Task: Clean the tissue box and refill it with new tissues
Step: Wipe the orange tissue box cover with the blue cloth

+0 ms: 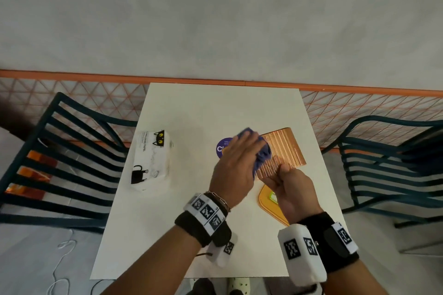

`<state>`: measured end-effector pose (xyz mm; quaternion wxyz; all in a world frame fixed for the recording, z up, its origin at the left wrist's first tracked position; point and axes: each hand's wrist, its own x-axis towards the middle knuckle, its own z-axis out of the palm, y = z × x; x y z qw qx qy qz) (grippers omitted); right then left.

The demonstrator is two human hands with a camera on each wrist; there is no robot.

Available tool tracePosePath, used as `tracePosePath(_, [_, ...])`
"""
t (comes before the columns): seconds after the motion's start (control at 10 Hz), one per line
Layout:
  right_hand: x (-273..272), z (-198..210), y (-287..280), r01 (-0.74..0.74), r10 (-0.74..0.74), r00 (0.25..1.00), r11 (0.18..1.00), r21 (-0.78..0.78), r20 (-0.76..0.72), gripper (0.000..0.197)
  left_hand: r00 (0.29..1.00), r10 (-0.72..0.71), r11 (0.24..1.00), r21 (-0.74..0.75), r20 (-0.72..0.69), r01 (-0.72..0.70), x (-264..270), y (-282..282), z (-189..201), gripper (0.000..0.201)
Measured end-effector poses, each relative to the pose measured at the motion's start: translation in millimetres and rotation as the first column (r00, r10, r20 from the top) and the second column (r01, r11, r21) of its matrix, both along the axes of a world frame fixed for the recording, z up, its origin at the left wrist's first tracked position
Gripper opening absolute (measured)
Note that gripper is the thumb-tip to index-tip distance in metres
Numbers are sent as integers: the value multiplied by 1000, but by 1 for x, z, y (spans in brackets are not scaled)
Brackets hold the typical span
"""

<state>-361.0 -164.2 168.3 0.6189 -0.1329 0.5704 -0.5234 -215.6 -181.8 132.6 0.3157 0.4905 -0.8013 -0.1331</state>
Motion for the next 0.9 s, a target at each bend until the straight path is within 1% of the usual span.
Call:
tracePosePath(0.1, [10,10,-4,31,-30,999,999,19,-20,19,993,118,992,-46,-10,-119,4,6,4,50])
tracePosePath(0.2, [20,15,0,6,-1,983,1000,28,-182,14,996,-93,985,-150,-9,91,1,25,-6,46])
tracePosePath(0.3, [27,22,5,-64,57,970,998,-21,-236,23,991,-132,981,-144,-25,127,12,-1,6,49])
tracePosePath(0.4, [29,32,3,-160,120,934,983,-94,-337,32,970,123,992,7,-209,-124,18,-6,17,46])
tracePosePath(0.5, [33,34,5,-285,198,881,947,-148,-429,28,973,-19,991,-133,-230,-12,15,19,11,45])
tracePosePath(0.6, [27,35,7,-437,292,805,881,-184,-516,25,971,-102,983,-171,-214,66,22,6,12,40])
tracePosePath(0.7, [21,43,4,-549,311,710,806,-220,-632,26,906,45,998,-14,-421,-56,33,-11,37,40])
tracePosePath(0.8, [20,54,-2,-565,278,706,775,-282,-651,27,903,1,998,-58,-430,-28,38,-7,43,41])
tracePosePath(0.9, [18,60,-10,-469,236,789,827,-308,-568,35,925,-47,999,-38,-378,35,41,-5,29,41])
